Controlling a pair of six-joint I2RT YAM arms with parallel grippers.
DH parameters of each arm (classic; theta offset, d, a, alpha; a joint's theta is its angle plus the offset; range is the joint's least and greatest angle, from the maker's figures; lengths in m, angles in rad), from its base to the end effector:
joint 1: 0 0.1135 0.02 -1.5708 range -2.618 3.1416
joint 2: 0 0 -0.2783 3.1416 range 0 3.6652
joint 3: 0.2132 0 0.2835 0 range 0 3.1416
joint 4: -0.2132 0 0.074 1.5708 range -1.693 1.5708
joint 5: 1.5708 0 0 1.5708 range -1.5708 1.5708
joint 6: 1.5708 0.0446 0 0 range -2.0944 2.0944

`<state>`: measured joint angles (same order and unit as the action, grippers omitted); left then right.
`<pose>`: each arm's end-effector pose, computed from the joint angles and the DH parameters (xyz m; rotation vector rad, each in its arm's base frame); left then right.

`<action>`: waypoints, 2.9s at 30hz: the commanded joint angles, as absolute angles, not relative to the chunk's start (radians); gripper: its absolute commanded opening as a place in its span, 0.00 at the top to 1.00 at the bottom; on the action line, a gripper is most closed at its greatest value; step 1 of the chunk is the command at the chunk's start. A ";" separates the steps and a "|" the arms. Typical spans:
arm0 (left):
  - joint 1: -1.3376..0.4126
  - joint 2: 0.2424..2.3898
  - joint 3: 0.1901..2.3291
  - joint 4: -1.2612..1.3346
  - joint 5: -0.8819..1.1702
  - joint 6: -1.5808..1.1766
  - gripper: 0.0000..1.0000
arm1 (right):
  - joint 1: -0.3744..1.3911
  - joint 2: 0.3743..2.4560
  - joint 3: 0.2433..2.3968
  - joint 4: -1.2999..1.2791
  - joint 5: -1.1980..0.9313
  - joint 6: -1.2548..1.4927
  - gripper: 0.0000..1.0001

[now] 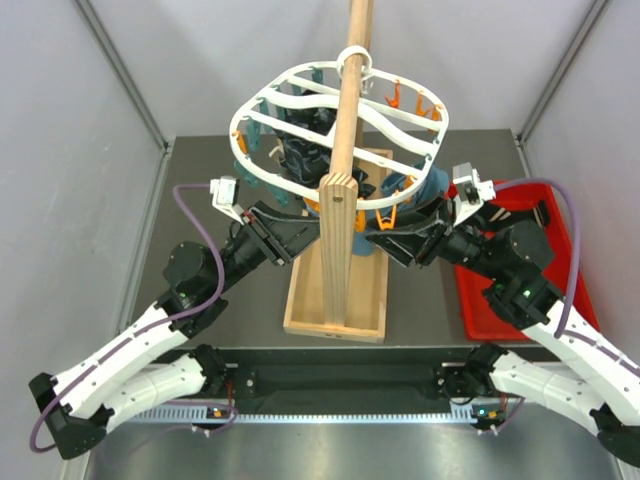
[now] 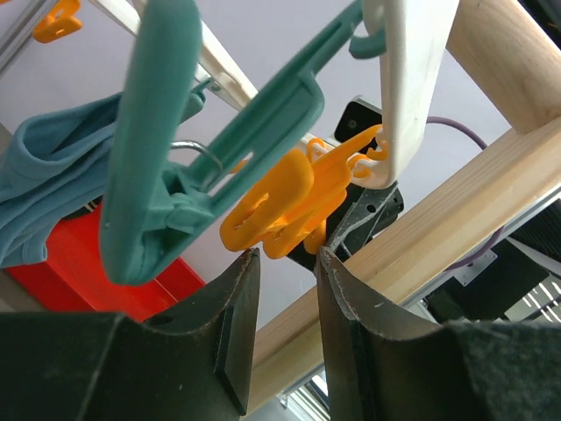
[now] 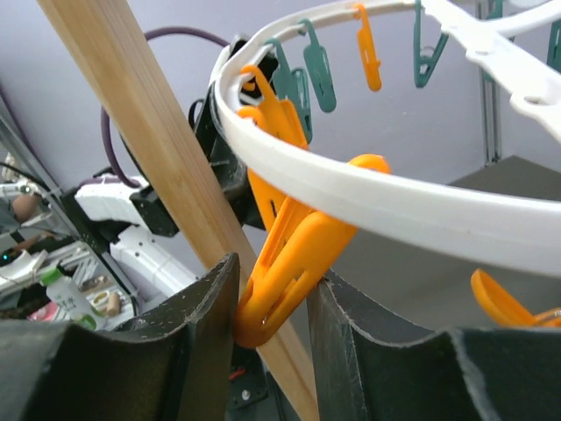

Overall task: Clip the socks to the hanger
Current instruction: Open the clamp at the hanger.

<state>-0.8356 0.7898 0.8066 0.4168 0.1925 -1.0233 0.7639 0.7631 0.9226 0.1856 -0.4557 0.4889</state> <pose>0.1325 -0.1592 0.4253 0.0748 1.3319 -1.7303 0.1238 0.1458 0.4477 -0.6100 1.2437 1.3439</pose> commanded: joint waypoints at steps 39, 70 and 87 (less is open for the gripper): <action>-0.838 0.856 0.877 0.454 0.117 -1.085 0.57 | 0.825 0.874 0.899 0.397 -0.371 0.482 0.72; -0.839 0.836 0.877 0.436 0.126 -1.092 0.57 | 0.848 0.629 0.834 0.003 -0.273 0.509 0.49; -0.839 0.861 0.890 0.442 0.150 -1.115 0.57 | 0.854 0.782 1.006 0.115 -0.314 0.451 0.43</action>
<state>-0.8360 0.8677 0.8497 0.4072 0.1349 -1.1065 0.8360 0.7673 0.9577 0.0410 -0.3008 0.4786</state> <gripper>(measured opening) 0.430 0.549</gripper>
